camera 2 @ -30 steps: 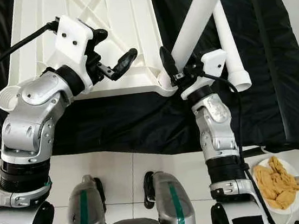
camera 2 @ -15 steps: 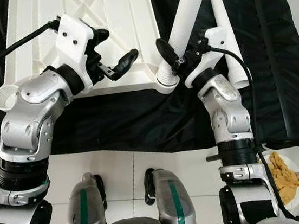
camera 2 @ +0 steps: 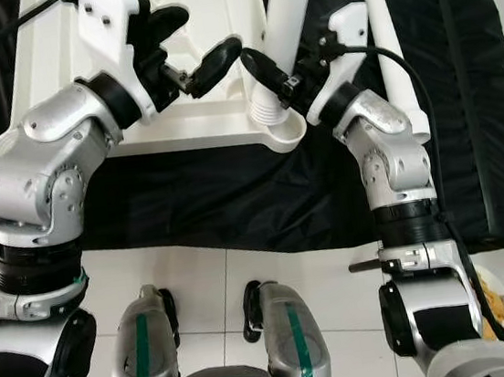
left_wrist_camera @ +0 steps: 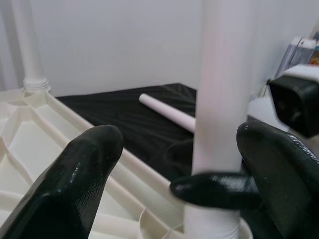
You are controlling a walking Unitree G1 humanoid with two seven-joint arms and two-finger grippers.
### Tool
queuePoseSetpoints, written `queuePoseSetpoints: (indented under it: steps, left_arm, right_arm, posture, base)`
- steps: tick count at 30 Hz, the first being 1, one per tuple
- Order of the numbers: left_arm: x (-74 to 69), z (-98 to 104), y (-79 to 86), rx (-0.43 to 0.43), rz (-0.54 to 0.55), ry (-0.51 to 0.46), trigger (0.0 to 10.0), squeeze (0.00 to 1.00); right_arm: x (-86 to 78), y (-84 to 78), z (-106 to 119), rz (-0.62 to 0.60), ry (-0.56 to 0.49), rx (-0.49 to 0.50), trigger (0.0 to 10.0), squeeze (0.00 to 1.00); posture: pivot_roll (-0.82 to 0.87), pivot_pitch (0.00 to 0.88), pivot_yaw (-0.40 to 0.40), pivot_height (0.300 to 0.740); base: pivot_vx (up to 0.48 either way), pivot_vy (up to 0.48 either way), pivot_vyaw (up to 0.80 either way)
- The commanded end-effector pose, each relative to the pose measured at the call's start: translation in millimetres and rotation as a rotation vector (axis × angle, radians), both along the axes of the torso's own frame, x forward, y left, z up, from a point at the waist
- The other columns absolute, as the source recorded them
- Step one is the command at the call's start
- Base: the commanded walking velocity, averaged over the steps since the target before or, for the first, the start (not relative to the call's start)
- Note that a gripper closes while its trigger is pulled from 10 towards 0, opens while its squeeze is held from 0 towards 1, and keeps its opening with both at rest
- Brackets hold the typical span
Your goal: Building children table
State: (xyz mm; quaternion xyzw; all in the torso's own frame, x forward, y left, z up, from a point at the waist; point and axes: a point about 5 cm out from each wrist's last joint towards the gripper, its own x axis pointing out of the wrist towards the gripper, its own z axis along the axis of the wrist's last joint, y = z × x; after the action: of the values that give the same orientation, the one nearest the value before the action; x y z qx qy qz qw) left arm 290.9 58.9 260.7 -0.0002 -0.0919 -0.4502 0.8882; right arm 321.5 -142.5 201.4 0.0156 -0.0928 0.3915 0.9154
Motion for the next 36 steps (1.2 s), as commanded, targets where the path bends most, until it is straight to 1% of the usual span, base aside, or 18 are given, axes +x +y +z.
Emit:
queuePoseSetpoints:
  steps: [1, 2, 4, 5, 8, 9, 16, 19, 22, 27, 31, 36]
  left_arm:
    - [-2.3, 2, -4.6, -0.003, -0.1, 0.014, 10.0, 0.0]
    - [-2.3, 2, -4.6, -0.003, -0.1, 0.014, 10.0, 0.0]
    - [-2.3, 9, -6.2, -0.024, -0.154, 0.021, 10.0, 0.0]
    - [-2.3, 9, -6.2, -0.024, -0.154, 0.021, 10.0, 0.0]
    - [-4.5, 19, -8.0, -0.066, -0.251, 0.032, 10.0, 0.0]
    - [-4.6, 21, -8.3, -0.078, -0.269, 0.039, 10.0, 0.0]
    - [-3.6, 29, -10.9, -0.094, -0.321, 0.044, 10.0, 0.0]
    - [-2.8, 32, -11.3, -0.104, -0.334, 0.052, 10.0, 0.0]
    - [-1.6, 34, -14.1, -0.092, -0.341, 0.048, 10.0, 0.0]
    - [1.7, 33, -21.7, -0.072, -0.346, 0.077, 10.0, 0.0]
    - [3.5, 35, -23.3, -0.078, -0.344, 0.093, 10.0, 0.0]
    - [6.3, 37, -25.5, -0.059, -0.339, 0.126, 10.0, 0.0]
  right_arm:
    - [2.0, -2.1, 2, 0.014, -0.016, -0.033, 10.0, 0.0]
    - [2.0, -2.1, 2, 0.014, -0.016, -0.033, 10.0, 0.0]
    - [4.0, 1.2, 4, 0.05, -0.026, -0.062, 10.0, 0.0]
    - [4.0, 1.2, 4, 0.05, -0.026, -0.062, 10.0, 0.0]
    - [5.4, 7.0, 4, 0.114, -0.041, -0.112, 10.0, 0.0]
    - [5.8, 8.2, 4, 0.125, -0.045, -0.121, 10.0, 0.0]
    - [6.5, 12.1, 4, 0.18, -0.052, -0.149, 10.0, 0.0]
    - [6.5, 12.9, 4, 0.196, -0.057, -0.159, 10.0, 0.0]
    - [6.8, 14.1, 4, 0.208, -0.067, -0.175, 10.0, 0.0]
    - [7.0, 16.1, 4, 0.228, -0.08, -0.19, 10.0, 0.0]
    - [7.2, 16.1, 3, 0.232, -0.078, -0.198, 10.0, 0.0]
    - [7.9, 15.4, 2, 0.23, -0.085, -0.209, 10.0, 0.0]
  posture:
    - [0.15, 0.059, -0.125, 0.74]
    - [0.15, 0.059, -0.125, 0.74]
    - [0.15, 0.052, -0.126, 0.74]
    - [0.15, 0.052, -0.126, 0.74]
    - [0.15, 0.047, -0.126, 0.74]
    - [0.15, 0.045, -0.125, 0.74]
    - [0.15, 0.035, -0.117, 0.74]
    - [0.15, 0.036, -0.115, 0.74]
    - [0.15, 0.036, -0.113, 0.74]
    - [0.14, 0.037, -0.111, 0.74]
    - [0.14, 0.036, -0.11, 0.74]
    - [0.14, 0.034, -0.108, 0.74]
  base:
    - [0.0, 0.0, 0.0]
    - [0.0, 0.0, 0.0]
    - [0.0, 0.0, 0.0]
    - [0.0, 0.0, 0.0]
    - [0.0, 0.0, 0.0]
    - [0.0, 0.0, 0.0]
    - [0.0, 0.0, 0.0]
    - [0.0, 0.0, 0.0]
    - [0.0, 0.0, 0.0]
    - [0.0, 0.0, 0.0]
    - [0.0, 0.0, 0.0]
    - [0.0, 0.0, 0.0]
